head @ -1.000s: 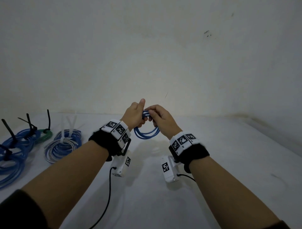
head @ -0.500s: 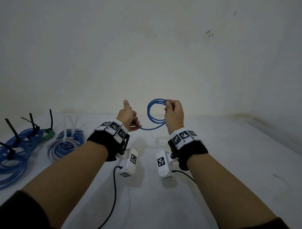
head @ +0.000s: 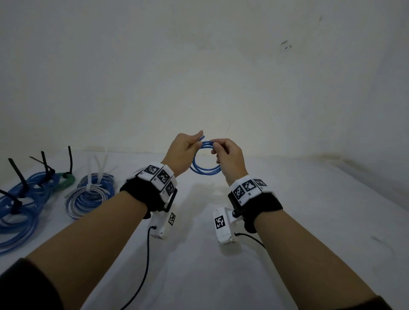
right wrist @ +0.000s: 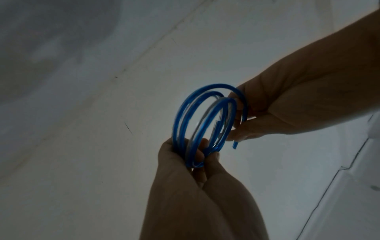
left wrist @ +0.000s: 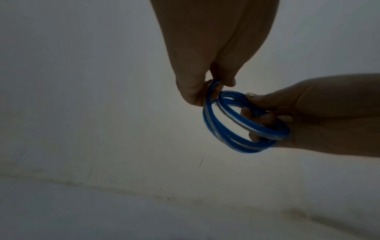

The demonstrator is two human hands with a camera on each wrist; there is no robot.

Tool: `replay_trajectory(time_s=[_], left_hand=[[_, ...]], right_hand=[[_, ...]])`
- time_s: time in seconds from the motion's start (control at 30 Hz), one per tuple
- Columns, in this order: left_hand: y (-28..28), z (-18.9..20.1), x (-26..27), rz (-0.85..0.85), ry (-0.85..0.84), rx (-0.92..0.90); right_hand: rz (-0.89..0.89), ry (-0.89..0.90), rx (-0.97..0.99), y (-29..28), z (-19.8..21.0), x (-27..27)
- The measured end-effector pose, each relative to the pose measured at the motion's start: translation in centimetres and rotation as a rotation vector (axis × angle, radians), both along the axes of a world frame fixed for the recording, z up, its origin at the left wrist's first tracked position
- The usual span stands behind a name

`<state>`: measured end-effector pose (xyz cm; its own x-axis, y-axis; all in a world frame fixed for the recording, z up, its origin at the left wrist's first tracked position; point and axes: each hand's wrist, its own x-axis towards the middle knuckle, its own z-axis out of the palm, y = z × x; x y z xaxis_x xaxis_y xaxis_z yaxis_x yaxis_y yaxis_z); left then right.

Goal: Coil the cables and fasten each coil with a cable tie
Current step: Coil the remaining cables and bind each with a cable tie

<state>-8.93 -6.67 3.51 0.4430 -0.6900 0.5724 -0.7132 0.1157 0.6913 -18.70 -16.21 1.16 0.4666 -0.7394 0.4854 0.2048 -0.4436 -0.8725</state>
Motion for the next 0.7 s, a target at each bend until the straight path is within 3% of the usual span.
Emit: replay_trajectory(time_s=[0.13, 0.27, 0.37, 0.5, 0.6, 0.7], left_hand=[[-0.2, -0.7, 0.2, 0.076, -0.078, -0.04], [-0.3, -0.7, -0.2, 0.039, -0.085, -0.089], [-0.8, -0.5, -0.7, 0.036, -0.181, -0.106], [-2.1, -0.3, -1.4, 0.009, -0.158, -0.119], [-3.1, -0.1, -2.8, -0.127, -0.006, -0.023], [-4.2, -0.3, -4.1, -0.216, -0.063, 0.123]], right_hand=[[0.038, 0.045, -0.029, -0.1, 0.2, -0.4], [0.09, 0.066, 0.0, -0.4, 0.3, -1.2], [0.153, 0.025, 0.062, -0.3, 0.6, -1.9], [0.096, 0.026, -0.016, -0.7, 0.5, -3.0], [0.063, 0.019, -0.056, -1.6, 0.6, -4.4], [0.021, 0.036, -0.072, -2.3, 0.8, -6.1]])
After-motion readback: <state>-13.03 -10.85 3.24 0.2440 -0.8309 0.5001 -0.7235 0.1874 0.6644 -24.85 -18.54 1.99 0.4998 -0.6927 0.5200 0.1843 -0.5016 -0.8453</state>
